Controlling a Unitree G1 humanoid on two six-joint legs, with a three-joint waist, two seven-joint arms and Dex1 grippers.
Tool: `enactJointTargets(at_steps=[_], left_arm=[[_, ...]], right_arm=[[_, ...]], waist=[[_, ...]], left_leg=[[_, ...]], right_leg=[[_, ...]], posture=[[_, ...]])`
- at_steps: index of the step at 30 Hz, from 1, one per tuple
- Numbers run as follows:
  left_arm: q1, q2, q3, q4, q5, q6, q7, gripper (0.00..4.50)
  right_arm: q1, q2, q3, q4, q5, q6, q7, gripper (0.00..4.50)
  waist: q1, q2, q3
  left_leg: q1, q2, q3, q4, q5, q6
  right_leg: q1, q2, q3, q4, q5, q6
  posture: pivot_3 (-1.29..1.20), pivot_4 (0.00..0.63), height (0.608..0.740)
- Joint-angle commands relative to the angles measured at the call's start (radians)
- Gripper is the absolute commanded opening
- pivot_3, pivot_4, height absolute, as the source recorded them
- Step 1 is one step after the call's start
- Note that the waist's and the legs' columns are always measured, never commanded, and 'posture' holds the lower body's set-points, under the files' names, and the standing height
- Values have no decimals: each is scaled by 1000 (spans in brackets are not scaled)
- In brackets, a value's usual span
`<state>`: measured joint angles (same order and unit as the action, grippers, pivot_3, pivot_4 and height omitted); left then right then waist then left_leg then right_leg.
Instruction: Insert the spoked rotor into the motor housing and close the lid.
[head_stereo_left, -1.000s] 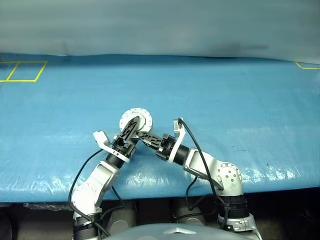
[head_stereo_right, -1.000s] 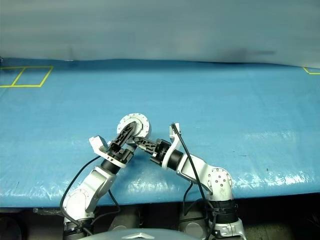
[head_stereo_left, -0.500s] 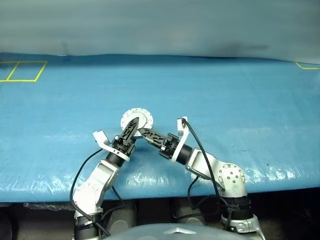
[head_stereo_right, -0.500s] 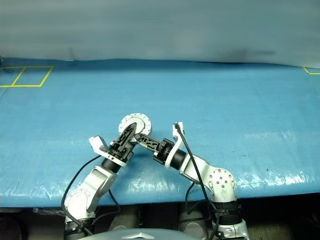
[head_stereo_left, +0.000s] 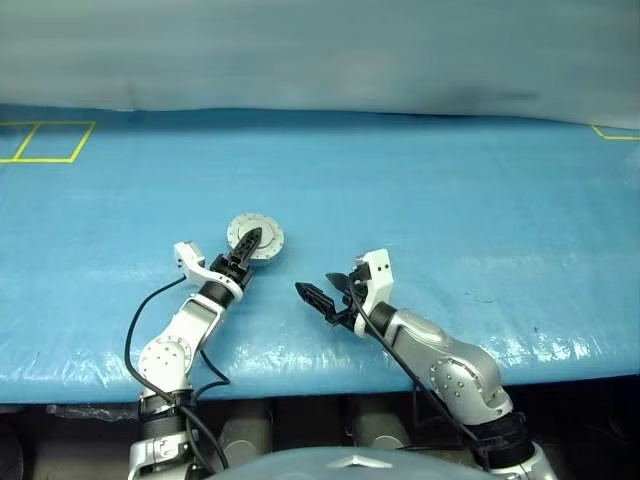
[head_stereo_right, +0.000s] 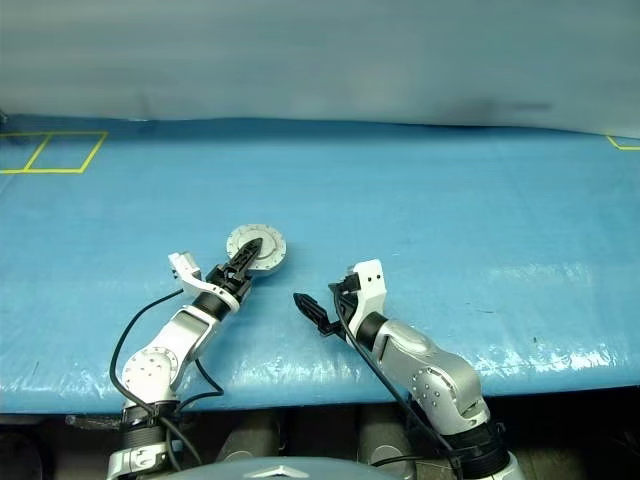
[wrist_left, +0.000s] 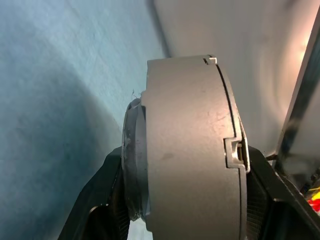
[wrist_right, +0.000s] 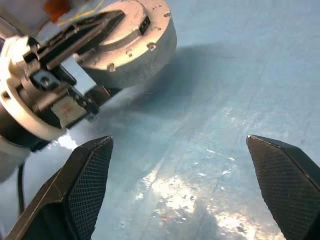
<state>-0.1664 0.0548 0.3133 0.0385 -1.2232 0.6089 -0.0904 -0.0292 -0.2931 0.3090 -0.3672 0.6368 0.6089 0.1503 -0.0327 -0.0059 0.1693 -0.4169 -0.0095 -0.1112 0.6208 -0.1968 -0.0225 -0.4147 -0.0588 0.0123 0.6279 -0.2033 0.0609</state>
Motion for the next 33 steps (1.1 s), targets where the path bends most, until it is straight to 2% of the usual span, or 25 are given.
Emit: enactJointTargets(at_steps=[1,3,10,18,22,27,33], left_arm=[[-111,40,69,68,38,-66,-28,2464],[-167,60,94,144,67,-82,-35,2464],[-399,109,145,436,188,-159,-82,2464],[-689,165,190,877,344,-291,-126,2464],[-755,177,203,1005,407,-335,-133,2464],[-761,181,239,1061,441,-365,-108,2464],[-687,188,268,995,460,-336,-75,4460]], right_arm=[[24,-30,48,-16,-201,-143,21,4500],[44,-6,31,8,-254,-216,16,4500],[85,-24,26,96,-462,-387,36,4500],[117,21,-1,134,-518,-403,53,4500],[133,36,-11,125,-534,-389,56,4500],[139,48,-15,118,-544,-373,73,4500],[118,66,-10,129,-549,-344,102,4500]], waist=[[3,-1,0],[3,-2,1],[15,-8,4],[8,-12,7],[3,-12,7],[-1,-12,7],[-7,-12,7]], left_leg=[[0,0,0,0,0,0],[0,0,0,0,0,0],[0,-1,-1,1,0,0],[0,-1,-1,2,1,-1],[0,-1,-1,1,1,-1],[3,-1,-1,1,1,-1],[6,0,0,1,2,-2]], right_leg=[[0,0,0,0,0,0],[0,0,0,0,0,0],[1,0,0,0,2,3],[2,0,0,0,6,9],[1,0,1,0,6,10],[3,0,0,0,6,10],[5,0,1,2,7,9]], posture=[[0,150,740],[0,150,740],[0,150,740],[0,150,740],[0,150,740],[0,150,740],[0,150,740]])
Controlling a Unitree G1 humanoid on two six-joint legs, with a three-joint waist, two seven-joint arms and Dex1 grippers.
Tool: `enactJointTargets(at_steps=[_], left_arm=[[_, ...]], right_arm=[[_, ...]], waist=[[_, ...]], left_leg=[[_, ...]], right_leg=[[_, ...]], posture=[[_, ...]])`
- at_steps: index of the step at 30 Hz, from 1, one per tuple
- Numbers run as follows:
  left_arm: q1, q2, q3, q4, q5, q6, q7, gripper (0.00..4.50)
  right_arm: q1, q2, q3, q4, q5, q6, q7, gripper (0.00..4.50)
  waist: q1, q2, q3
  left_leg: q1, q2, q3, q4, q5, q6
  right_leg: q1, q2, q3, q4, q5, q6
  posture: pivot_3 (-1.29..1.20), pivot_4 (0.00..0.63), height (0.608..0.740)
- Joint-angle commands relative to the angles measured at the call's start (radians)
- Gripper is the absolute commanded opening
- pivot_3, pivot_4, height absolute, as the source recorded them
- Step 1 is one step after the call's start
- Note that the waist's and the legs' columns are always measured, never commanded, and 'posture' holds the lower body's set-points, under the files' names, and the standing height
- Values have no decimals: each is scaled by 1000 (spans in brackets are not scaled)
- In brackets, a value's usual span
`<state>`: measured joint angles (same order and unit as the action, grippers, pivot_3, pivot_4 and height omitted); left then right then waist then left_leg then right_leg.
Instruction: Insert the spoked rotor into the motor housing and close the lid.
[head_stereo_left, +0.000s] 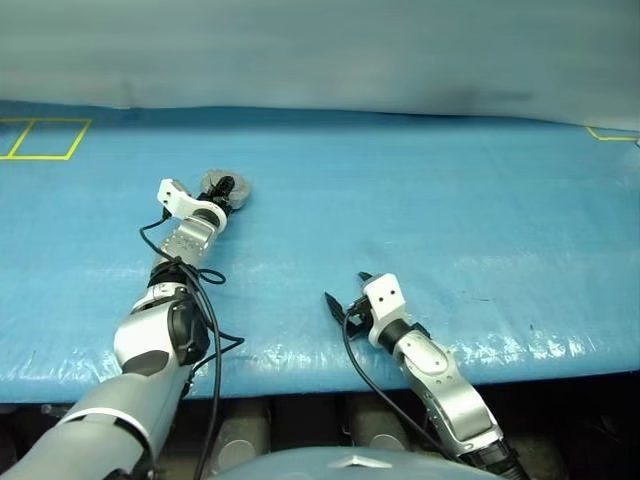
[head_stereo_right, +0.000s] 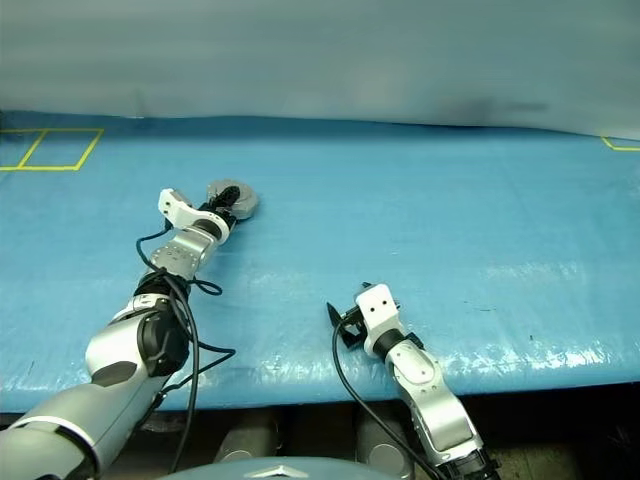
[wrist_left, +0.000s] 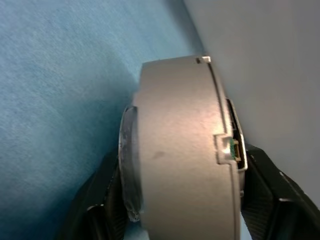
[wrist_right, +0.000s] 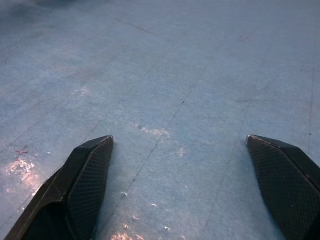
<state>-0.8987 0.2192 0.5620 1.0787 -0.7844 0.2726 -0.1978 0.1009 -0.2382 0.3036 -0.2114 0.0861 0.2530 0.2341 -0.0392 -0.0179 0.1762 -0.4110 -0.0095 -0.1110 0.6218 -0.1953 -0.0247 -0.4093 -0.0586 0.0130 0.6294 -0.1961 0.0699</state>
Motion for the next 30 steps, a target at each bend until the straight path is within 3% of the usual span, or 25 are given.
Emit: enactJointTargets(at_steps=[1,10,18,23,30], left_arm=[[63,24,25,-64,21,6,47,4488],[291,-36,40,-455,-36,185,184,4488],[597,-52,-118,-976,-76,455,167,4488],[845,41,-322,-1265,118,330,18,4488],[1045,48,-414,-1395,375,30,-23,4488]], right_arm=[[-17,14,-1,-23,2,17,27,4500],[-47,36,10,-20,7,60,80,4500],[-18,66,-39,-70,62,97,97,4500],[12,69,-72,-93,65,55,94,4500],[18,98,-113,-73,77,-31,92,4500]], waist=[[-4,0,0],[-27,2,-3],[-14,2,-5],[-7,2,-6],[7,1,-6]], left_leg=[[1,0,0,0,0,0],[8,1,7,-1,0,0],[11,1,9,0,0,0],[11,1,10,-1,0,-1],[9,2,10,-1,-1,-2]], right_leg=[[0,0,0,0,0,0],[2,0,6,6,0,-1],[3,0,8,10,-4,-7],[1,-1,9,11,-6,-10],[-2,-1,9,11,-6,-11]], posture=[[0,150,740],[0,150,740],[0,150,740],[0,150,740],[0,150,740]])
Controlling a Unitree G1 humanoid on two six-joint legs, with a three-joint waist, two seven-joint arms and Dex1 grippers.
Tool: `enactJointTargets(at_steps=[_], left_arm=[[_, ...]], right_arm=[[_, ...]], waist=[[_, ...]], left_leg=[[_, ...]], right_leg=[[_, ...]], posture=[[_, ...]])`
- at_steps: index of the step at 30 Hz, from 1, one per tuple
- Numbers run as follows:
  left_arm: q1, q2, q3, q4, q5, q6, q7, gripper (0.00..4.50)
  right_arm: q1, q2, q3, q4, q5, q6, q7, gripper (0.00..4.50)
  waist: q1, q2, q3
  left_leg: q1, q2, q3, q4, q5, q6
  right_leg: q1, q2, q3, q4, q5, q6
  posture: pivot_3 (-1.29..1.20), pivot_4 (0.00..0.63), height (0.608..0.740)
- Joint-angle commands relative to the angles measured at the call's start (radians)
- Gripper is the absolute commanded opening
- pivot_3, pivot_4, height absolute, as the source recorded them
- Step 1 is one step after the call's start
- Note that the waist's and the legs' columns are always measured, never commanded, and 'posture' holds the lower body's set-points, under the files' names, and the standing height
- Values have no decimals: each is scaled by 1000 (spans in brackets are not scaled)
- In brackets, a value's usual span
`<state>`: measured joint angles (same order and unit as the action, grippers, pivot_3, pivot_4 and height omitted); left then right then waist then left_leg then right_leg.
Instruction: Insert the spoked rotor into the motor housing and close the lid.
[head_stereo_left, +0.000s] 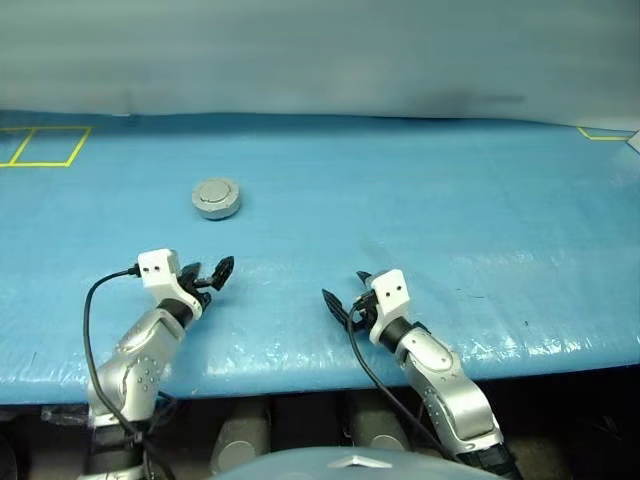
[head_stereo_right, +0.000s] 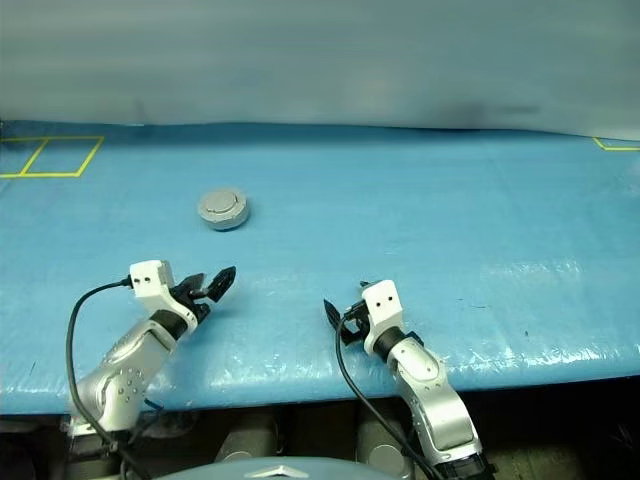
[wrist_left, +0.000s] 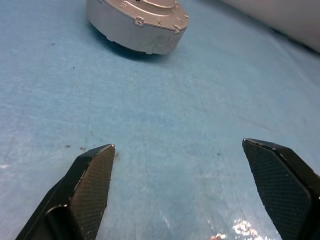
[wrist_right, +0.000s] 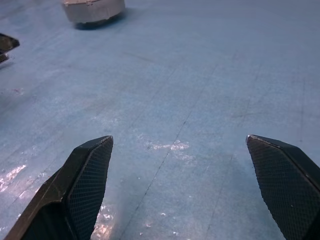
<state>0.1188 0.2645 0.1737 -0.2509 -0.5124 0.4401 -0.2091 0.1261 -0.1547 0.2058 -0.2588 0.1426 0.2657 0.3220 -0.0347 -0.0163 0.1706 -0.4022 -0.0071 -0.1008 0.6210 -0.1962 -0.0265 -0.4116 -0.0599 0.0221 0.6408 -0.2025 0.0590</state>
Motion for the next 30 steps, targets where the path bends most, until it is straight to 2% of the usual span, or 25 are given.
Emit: enactJointTargets(at_steps=[1,5,10,22,30], left_arm=[[45,-1,-36,-73,137,-175,-11,4488],[104,-2,-92,-86,288,-343,-8,4488],[131,30,-160,-66,405,-431,-41,4488],[122,6,-163,-79,375,-394,-75,4488],[100,-2,-169,-84,357,-368,-96,4488]], right_arm=[[-9,19,-19,-25,22,-65,7,4500],[-5,24,-31,-23,33,-105,24,4500],[9,17,-31,-36,20,-120,20,4500],[94,19,-46,-114,7,-91,-50,4500],[100,28,-46,-129,6,-84,-66,4500]], waist=[[4,0,0],[9,0,0],[11,0,0],[10,1,0],[11,1,0]], left_leg=[[-1,0,0,0,0,0],[-5,0,0,0,0,0],[-8,0,-1,0,0,0],[-9,0,-1,0,0,0],[-9,0,-2,0,0,0]], right_leg=[[-1,0,-1,0,0,0],[-3,-1,-1,-3,0,0],[-6,0,-2,-3,0,0],[-6,-1,-3,-3,0,0],[-6,-1,-4,-3,0,0]], posture=[[0,150,740],[0,150,740],[0,150,740],[0,150,740],[0,150,740]])
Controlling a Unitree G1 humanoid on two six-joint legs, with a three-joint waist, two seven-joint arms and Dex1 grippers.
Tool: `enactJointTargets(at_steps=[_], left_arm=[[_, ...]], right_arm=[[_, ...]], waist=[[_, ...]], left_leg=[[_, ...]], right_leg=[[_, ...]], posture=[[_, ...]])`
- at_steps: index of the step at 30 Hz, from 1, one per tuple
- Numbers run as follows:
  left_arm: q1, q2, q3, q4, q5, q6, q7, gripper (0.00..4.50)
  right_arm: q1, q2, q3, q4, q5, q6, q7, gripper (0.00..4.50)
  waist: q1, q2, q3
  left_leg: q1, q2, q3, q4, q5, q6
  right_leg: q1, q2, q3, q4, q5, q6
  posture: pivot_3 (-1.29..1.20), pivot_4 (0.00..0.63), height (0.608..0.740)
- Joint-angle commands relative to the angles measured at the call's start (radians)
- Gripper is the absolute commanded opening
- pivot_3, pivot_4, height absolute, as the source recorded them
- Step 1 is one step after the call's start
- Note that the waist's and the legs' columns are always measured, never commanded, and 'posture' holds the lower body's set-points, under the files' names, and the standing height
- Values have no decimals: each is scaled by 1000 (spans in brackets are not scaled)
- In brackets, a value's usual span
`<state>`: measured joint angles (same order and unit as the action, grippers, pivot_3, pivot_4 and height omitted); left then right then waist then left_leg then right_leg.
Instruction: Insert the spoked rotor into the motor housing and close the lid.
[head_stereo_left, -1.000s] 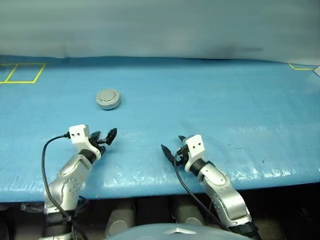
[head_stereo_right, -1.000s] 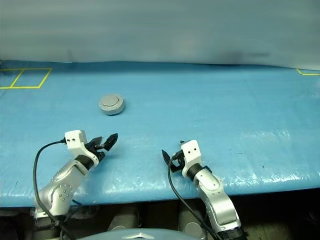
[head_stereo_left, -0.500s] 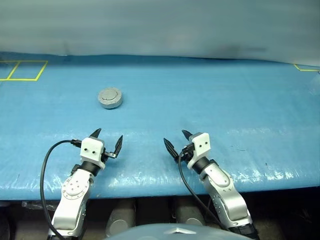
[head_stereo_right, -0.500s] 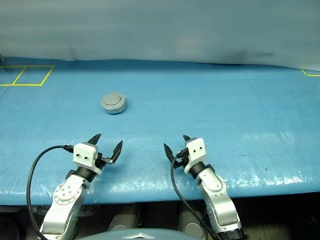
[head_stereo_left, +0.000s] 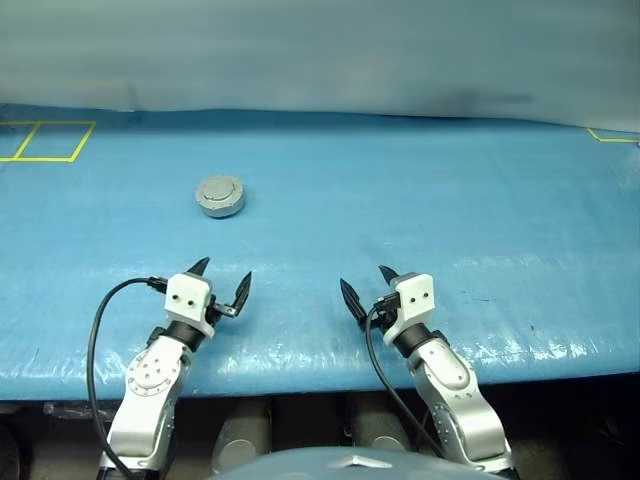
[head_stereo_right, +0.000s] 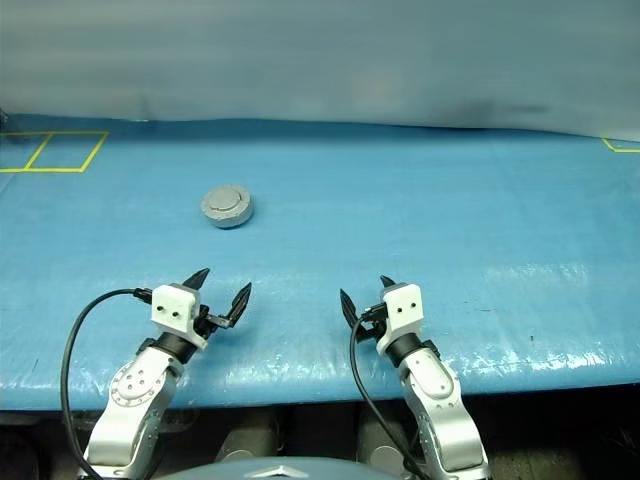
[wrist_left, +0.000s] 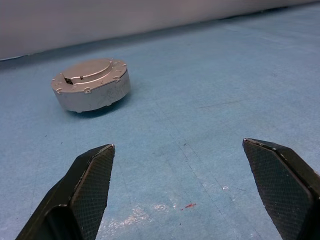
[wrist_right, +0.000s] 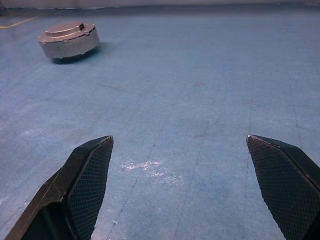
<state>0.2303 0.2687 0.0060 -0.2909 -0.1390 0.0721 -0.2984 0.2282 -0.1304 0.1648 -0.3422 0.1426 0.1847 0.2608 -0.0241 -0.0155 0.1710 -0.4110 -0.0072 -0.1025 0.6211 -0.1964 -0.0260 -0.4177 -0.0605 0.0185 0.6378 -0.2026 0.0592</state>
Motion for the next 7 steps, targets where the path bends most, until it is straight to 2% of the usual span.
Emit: enactJointTargets(at_steps=[1,7], left_arm=[[-14,-8,0,-42,-15,-1,-8,4488],[-41,-21,6,-21,-14,-10,-13,4488]], right_arm=[[-4,3,-4,-45,3,-7,-4,4500],[-30,2,-6,-33,3,-10,1,4500]], waist=[[0,0,0],[0,0,0]], left_leg=[[0,0,0,0,0,0],[0,0,0,0,0,0]], right_leg=[[0,0,0,0,0,0],[0,0,0,0,0,0]], posture=[[0,150,740],[0,150,740]])
